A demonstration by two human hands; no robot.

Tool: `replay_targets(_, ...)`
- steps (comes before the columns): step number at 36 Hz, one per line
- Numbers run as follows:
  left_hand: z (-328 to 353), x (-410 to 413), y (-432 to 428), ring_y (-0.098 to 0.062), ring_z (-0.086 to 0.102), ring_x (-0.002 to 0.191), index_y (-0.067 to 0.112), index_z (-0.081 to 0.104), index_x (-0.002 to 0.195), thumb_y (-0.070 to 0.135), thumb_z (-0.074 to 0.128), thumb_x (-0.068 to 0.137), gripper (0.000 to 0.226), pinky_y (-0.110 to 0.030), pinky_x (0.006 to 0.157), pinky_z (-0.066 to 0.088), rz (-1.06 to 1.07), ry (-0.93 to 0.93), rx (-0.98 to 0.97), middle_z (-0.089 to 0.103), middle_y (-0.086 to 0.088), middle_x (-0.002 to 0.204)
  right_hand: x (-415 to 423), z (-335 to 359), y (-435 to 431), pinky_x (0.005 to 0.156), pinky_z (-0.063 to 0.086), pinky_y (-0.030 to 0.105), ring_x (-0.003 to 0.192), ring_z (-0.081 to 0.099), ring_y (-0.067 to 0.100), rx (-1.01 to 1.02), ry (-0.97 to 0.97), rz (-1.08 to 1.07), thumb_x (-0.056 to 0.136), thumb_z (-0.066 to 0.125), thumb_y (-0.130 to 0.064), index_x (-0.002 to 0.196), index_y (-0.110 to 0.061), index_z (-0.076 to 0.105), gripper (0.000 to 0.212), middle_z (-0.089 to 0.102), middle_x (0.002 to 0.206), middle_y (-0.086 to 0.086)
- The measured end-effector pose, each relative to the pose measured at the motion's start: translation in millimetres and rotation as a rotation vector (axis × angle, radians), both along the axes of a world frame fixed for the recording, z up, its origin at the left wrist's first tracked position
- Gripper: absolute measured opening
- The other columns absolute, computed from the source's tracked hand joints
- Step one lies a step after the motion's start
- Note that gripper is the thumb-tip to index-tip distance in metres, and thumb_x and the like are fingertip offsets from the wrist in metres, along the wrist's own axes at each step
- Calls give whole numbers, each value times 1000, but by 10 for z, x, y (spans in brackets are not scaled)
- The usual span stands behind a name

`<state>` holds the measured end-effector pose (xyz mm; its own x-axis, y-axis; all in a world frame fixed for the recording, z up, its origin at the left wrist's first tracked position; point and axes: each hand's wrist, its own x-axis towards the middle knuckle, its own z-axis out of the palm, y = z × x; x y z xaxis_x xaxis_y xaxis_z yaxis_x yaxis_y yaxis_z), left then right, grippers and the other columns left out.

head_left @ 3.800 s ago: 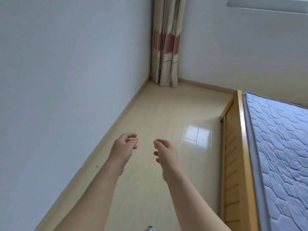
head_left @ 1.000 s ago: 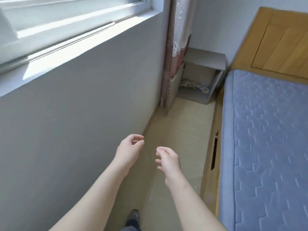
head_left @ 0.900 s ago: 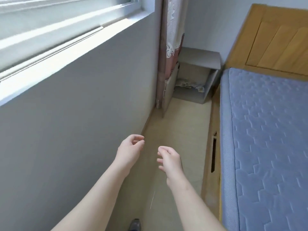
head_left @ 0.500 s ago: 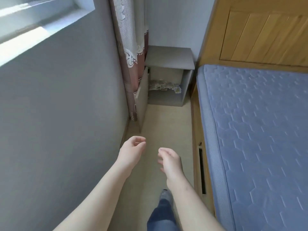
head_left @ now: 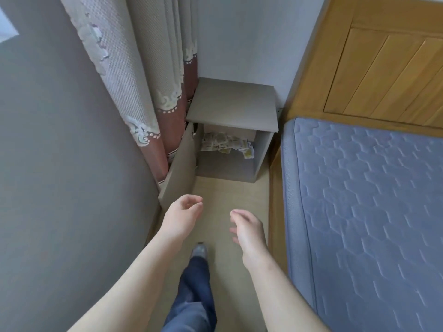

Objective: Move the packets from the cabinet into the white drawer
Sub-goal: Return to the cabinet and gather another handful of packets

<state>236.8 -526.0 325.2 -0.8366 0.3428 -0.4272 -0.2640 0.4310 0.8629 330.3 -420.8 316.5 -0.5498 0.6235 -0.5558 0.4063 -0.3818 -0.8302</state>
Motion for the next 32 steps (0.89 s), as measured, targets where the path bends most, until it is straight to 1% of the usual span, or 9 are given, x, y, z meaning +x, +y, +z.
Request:
replay_targets(5, -339, -994, 825, -16, 61, 91, 31, 61, 87, 19, 55, 92, 14, -30, 85, 44, -39, 20, 15, 64, 4, 94, -927, -261, 727, 67, 42, 20, 99, 56, 19, 39, -37, 0, 95, 52, -20, 104, -18, 58, 12, 59, 98, -5)
replay_targets(9, -535, -1730, 1469, -14, 54, 82, 22, 63, 97, 17, 54, 91, 11, -26, 80, 41, -101, 20, -31, 62, 3, 87, -1652, -432, 1317, 70, 41, 25, 100, 57, 21, 56, -97, 2, 93, 53, -20, 103, -17, 59, 12, 60, 101, -2)
replay_targets(13, -719, -2316, 2015, -13, 53, 86, 24, 60, 99, 16, 54, 91, 13, -24, 80, 39, -116, 16, -57, 60, 5, 91, -2244, -624, 1824, 76, 41, 25, 99, 57, 19, 61, -120, 41, 94, 52, -21, 105, -18, 59, 13, 59, 100, -3)
replay_targets(17, -1069, -2733, 2443, -16, 57, 94, 20, 62, 104, 16, 55, 92, 15, -24, 86, 39, -124, -14, -84, 63, 3, 97, -2724, -1023, 2235, 72, 43, 24, 94, 57, 17, 53, -136, 87, 93, 53, -20, 102, -19, 59, 11, 59, 95, -3)
replay_targets(20, -1532, -3001, 2668, -20, 59, 101, 17, 63, 105, 14, 54, 92, 15, -22, 84, 39, -94, -26, -93, 62, 2, 98, -3054, -1565, 2499, 80, 42, 30, 92, 57, 20, 79, -158, 152, 92, 54, -18, 89, -22, 60, 7, 61, 90, 0)
replay_targets(23, -2135, -3241, 2890, -17, 57, 99, 14, 63, 108, 12, 54, 93, 17, -17, 76, 35, -61, -18, -109, 62, 0, 101, -3391, -2264, 2759, 75, 40, 30, 85, 56, 21, 103, -168, 184, 90, 54, -15, 75, -27, 58, 19, 59, 78, -3)
replay_targets(27, -3060, -3572, 3187, -18, 56, 102, 6, 61, 115, 9, 52, 94, 23, -16, 70, 32, -86, 27, -137, 62, -6, 110, -3860, -3257, 3117, 62, 37, 24, 68, 52, 14, 167, -144, 238, 89, 58, -12, 70, -27, 56, 24, 56, 69, -4)
replay_targets(31, -4095, -3991, 3521, -23, 58, 113, 9, 64, 115, 8, 53, 92, 25, -23, 90, 41, -98, 114, -187, 65, -6, 119, -4352, -4254, 3501, 56, 32, 16, 60, 44, 7, 224, -80, 274, 88, 60, -7, 82, -21, 57, 15, 54, 67, -2)
replay_targets(32, -4332, -4095, 3607, -23, 58, 114, 9, 64, 115, 9, 54, 92, 25, -25, 93, 41, -95, 126, -186, 64, -7, 121, -4467, -4494, 3606, 55, 31, 15, 60, 43, 6, 224, -68, 264, 88, 60, -8, 80, -22, 57, 16, 52, 67, -3)
